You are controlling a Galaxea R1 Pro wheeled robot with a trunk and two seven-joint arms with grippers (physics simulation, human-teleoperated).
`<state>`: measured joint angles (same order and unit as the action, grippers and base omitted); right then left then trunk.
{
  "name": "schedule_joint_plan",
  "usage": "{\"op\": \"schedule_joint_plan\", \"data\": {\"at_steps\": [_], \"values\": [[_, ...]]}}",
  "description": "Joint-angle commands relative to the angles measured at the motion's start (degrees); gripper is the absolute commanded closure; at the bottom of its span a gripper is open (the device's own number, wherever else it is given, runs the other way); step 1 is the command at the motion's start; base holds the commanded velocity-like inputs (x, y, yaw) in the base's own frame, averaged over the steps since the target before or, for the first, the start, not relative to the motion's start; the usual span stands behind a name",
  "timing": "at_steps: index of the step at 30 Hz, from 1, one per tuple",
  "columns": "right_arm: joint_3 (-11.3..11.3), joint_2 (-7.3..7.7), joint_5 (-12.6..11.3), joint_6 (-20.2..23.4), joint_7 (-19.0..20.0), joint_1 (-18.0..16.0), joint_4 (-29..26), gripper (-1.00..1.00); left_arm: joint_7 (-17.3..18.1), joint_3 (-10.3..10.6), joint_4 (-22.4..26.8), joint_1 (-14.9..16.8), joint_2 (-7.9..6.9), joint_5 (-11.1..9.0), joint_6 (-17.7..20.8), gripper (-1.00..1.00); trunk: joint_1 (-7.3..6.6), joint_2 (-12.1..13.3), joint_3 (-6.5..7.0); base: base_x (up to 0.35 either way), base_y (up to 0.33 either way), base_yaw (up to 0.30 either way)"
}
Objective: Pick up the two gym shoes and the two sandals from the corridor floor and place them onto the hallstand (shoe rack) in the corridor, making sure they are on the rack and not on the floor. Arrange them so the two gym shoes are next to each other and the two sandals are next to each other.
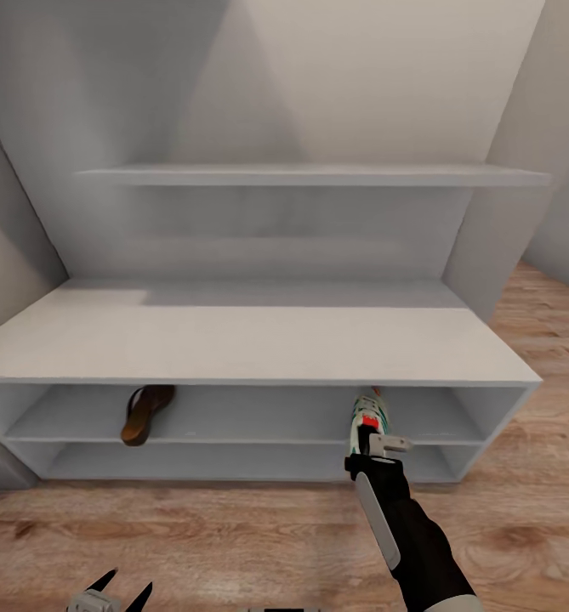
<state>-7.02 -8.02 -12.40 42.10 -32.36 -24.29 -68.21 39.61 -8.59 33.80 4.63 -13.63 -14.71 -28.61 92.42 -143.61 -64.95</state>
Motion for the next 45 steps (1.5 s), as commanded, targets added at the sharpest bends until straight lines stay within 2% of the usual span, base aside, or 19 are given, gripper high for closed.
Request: {"op": "schedule_joint_plan", "data": {"at_steps": [1,15,27,45], "values": [[-0.1,0.02,-0.57,0.09,-0.6,-0.04,-0.03,1.0,0.55,-0.07,-0.05,0.03,0.0,-0.47,0.13,-1.0,0.01,-0.02,-0.05,0.118,-0.066,0.0],[-0.1,0.02,-0.54,0.09,-0.6,-0.04,-0.04,1.0,0.55,-0.03,-0.05,0.03,0.07,-0.42,0.13,-1.0,0.01,-0.02,-0.05,0.041,-0.017,0.0],[-0.1,0.02,-0.53,0.09,-0.6,-0.04,-0.06,1.0,0.55,-0.02,-0.05,0.03,0.04,-0.47,0.13,-1.0,0.01,-0.02,-0.05,0.165,-0.104,0.0],[-0.1,0.02,-0.52,0.09,-0.6,-0.05,0.01,1.0,0.55,-0.02,-0.05,0.03,0.07,-0.42,0.15,-1.0,0.01,-0.02,-0.05,0.021,-0.012,0.0]]}}
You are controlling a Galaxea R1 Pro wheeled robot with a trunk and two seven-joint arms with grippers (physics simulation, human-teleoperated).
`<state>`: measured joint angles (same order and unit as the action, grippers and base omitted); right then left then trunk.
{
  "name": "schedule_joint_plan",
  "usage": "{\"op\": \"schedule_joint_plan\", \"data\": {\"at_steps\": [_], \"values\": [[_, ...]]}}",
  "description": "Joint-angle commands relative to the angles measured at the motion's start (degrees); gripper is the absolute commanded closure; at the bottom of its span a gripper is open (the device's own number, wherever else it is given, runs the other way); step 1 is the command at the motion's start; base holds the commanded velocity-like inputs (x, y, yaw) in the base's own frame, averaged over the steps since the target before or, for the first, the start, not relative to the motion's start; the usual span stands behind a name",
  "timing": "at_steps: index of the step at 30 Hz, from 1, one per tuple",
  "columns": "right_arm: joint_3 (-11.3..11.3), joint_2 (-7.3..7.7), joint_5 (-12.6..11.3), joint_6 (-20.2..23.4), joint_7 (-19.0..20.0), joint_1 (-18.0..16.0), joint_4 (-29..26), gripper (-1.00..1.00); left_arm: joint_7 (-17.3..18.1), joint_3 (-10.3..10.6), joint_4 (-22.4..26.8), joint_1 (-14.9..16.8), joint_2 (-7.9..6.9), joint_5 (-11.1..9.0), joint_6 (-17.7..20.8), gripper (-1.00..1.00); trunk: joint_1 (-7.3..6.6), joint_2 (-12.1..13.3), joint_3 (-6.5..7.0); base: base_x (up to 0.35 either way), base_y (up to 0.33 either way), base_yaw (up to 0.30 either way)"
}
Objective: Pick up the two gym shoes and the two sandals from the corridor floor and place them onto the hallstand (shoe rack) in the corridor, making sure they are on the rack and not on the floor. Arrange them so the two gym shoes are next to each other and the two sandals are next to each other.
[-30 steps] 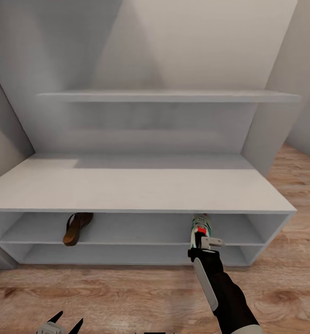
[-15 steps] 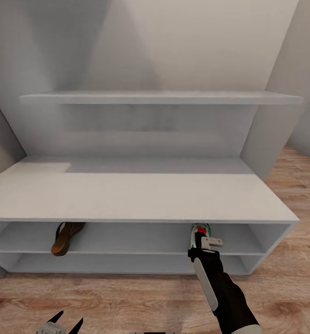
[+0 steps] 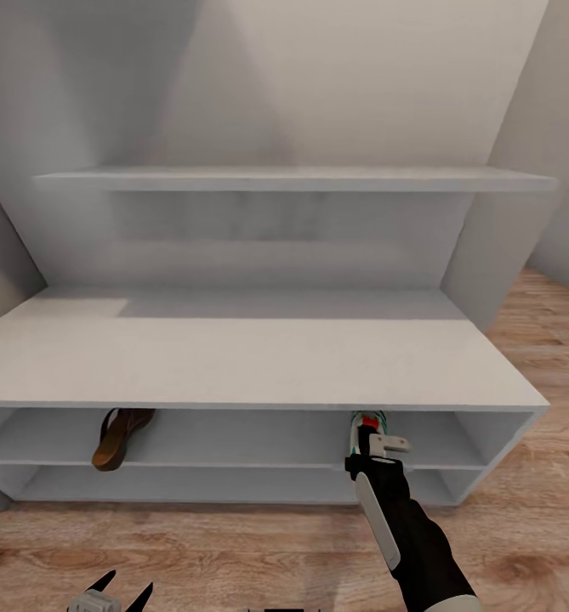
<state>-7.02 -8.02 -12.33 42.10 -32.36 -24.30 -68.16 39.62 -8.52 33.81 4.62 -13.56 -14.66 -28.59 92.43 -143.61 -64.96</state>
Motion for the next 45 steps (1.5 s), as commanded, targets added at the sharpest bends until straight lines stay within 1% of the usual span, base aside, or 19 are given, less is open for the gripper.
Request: {"op": "schedule_joint_plan", "data": {"at_steps": [1,8,22,31,45], "values": [[-0.1,0.02,-0.59,0.09,-0.6,-0.04,-0.05,1.0,0.55,-0.1,-0.06,0.03,-0.01,-0.49,0.13,-1.0,0.0,-0.02,-0.05,0.109,-0.06,0.0],[-0.1,0.02,-0.59,0.09,-0.6,-0.02,-0.05,1.0,0.55,-0.09,-0.06,0.03,-0.04,-0.49,0.11,-1.0,0.0,-0.02,-0.05,0.131,-0.08,0.0],[-0.1,0.02,-0.59,0.09,-0.6,-0.03,-0.05,1.0,0.55,-0.09,-0.13,0.03,-0.02,-0.48,0.17,-1.0,0.0,-0.02,-0.05,0.016,-0.009,0.0],[-0.1,0.02,-0.59,0.09,-0.6,-0.04,-0.05,1.0,0.55,-0.1,-0.22,0.03,-0.04,-0.53,0.13,-1.0,0.0,-0.02,-0.05,0.12,0.0,0.0],[-0.1,0.02,-0.59,0.09,-0.6,-0.04,-0.05,1.0,0.55,-0.14,-0.23,0.03,0.01,-0.51,0.15,-1.0,0.0,-0.02,-0.05,0.022,0.0,0.0]]}}
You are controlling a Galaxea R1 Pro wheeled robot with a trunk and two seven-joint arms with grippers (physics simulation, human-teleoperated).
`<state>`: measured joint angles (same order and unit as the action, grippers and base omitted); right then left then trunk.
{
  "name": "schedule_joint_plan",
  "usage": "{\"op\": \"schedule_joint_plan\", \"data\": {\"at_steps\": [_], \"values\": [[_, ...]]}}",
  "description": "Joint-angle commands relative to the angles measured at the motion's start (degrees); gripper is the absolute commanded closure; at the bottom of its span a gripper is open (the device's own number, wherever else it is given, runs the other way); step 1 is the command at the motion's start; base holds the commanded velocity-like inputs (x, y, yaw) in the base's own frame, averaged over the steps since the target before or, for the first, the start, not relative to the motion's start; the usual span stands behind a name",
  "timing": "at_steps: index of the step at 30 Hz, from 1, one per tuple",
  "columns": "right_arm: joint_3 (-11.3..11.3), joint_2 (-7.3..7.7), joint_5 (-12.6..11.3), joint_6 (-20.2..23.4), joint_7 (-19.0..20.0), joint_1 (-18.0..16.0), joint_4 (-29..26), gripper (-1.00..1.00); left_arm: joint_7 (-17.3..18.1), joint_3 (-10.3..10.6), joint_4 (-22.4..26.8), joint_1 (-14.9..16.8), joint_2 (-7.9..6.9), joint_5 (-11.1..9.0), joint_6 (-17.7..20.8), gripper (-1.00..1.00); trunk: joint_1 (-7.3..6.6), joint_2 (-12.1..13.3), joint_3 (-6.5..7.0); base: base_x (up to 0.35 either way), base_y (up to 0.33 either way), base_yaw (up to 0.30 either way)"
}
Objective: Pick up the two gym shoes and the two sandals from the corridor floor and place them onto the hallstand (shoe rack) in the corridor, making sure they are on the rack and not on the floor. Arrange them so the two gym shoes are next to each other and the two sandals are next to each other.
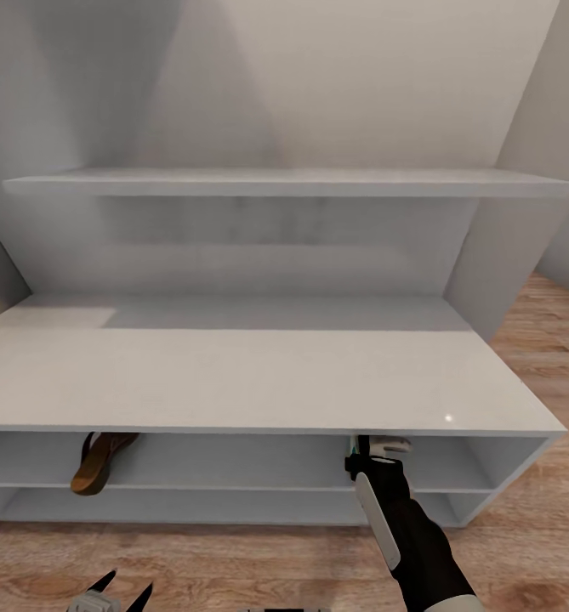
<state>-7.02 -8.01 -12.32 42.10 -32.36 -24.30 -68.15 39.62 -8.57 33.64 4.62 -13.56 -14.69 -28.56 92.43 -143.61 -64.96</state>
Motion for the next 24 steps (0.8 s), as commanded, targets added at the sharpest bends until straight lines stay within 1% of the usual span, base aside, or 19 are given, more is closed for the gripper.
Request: {"op": "schedule_joint_plan", "data": {"at_steps": [1,6,7,24], "values": [[-0.1,0.02,-0.6,0.09,-0.6,-0.04,-0.05,1.0,0.55,-0.08,-0.06,0.04,-0.01,-0.47,0.14,-1.0,0.0,-0.02,-0.05,0.083,0.0,0.0],[-0.02,0.02,-0.6,0.09,-0.6,-0.04,-0.05,1.0,0.55,-0.08,-0.15,0.04,-0.01,-0.51,0.13,-1.0,0.0,-0.02,-0.05,0.054,0.0,0.0],[0.0,0.02,-0.6,0.09,-0.6,-0.03,-0.05,-1.0,0.55,-0.1,-0.25,0.04,0.01,-0.51,0.12,-1.0,0.0,-0.02,-0.05,0.008,0.0,0.0],[0.08,0.02,-0.6,0.09,-0.6,-0.04,0.03,-1.0,0.55,-0.13,-0.41,0.04,0.02,-0.49,0.11,-1.0,0.0,-0.02,-0.05,0.001,0.0,0.0]]}}
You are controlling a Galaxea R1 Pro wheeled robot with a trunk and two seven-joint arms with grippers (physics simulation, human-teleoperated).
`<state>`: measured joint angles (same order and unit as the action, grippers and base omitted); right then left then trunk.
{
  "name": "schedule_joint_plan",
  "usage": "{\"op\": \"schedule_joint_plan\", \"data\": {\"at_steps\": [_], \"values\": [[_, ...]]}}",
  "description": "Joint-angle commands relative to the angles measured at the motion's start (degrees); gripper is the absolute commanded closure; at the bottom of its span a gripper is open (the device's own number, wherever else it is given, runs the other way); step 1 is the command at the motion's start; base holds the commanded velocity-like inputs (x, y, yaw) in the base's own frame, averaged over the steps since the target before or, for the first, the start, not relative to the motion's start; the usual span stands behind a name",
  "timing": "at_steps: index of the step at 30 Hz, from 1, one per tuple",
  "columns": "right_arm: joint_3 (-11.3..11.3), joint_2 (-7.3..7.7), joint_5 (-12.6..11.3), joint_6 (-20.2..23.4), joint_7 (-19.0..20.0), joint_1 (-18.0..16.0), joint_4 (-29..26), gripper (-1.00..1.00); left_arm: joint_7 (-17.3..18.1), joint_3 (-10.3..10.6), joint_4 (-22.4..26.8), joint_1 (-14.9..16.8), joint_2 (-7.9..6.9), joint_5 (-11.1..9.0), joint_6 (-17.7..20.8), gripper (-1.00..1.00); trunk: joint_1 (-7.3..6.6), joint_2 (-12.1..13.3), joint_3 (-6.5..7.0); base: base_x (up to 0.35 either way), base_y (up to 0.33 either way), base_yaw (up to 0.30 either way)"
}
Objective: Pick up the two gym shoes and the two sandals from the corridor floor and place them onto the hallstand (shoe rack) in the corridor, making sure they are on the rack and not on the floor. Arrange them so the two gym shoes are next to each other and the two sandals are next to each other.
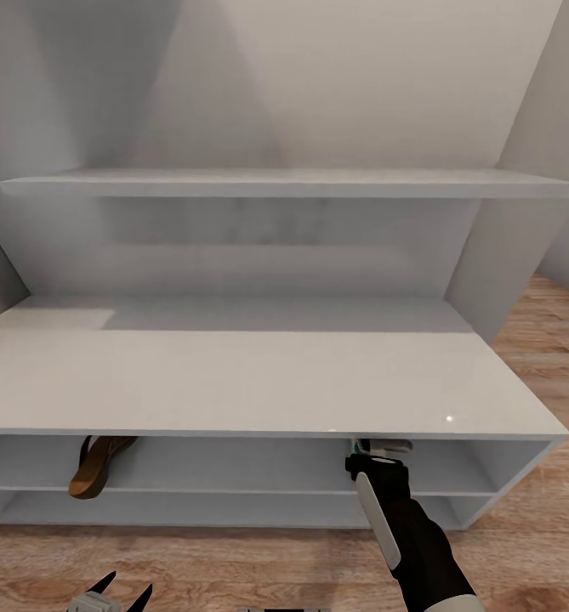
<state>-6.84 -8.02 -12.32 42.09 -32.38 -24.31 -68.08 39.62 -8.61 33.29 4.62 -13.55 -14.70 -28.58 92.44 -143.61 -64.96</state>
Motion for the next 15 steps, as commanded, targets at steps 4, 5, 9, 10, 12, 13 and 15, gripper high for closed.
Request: {"op": "schedule_joint_plan", "data": {"at_steps": [4,5,9,10,12,13,15], "values": [[-0.1,0.02,-0.6,0.1,-0.58,-0.02,-0.04,-1.0,0.55,-0.09,-0.06,0.03,0.0,-0.47,0.11,-1.0,-0.01,-0.02,-0.05,-0.002,0.0,0.0],[-0.1,0.02,-0.6,0.1,-0.58,-0.02,-0.04,-1.0,0.55,-0.09,-0.06,0.03,0.0,-0.46,0.11,-1.0,-0.01,-0.02,-0.05,-0.024,0.0,0.0],[-0.1,0.02,-0.6,0.1,-0.58,0.0,-0.04,-1.0,0.55,-0.09,-0.06,0.03,0.01,-0.47,0.13,-1.0,-0.01,-0.02,-0.05,-0.115,0.0,0.0],[-0.1,0.02,-0.6,0.1,-0.58,0.01,-0.04,-1.0,0.55,-0.09,-0.06,0.03,0.01,-0.48,0.12,-1.0,-0.01,-0.02,-0.05,-0.207,0.0,0.0],[-0.1,0.02,-0.6,0.1,-0.58,-0.01,-0.04,-1.0,0.55,-0.09,-0.06,0.03,0.01,-0.49,0.12,-1.0,-0.01,-0.02,-0.05,-0.243,0.0,0.0],[-0.1,0.02,-0.6,0.1,-0.58,-0.01,-0.04,-1.0,0.55,-0.09,-0.06,0.03,0.01,-0.49,0.11,-1.0,-0.01,-0.02,-0.05,-0.269,0.0,0.0],[-0.1,0.02,-0.6,0.1,-0.58,0.01,-0.04,-1.0,0.55,-0.09,-0.06,0.03,0.01,-0.5,0.11,-1.0,-0.01,-0.02,-0.05,-0.287,0.0,0.0]]}}
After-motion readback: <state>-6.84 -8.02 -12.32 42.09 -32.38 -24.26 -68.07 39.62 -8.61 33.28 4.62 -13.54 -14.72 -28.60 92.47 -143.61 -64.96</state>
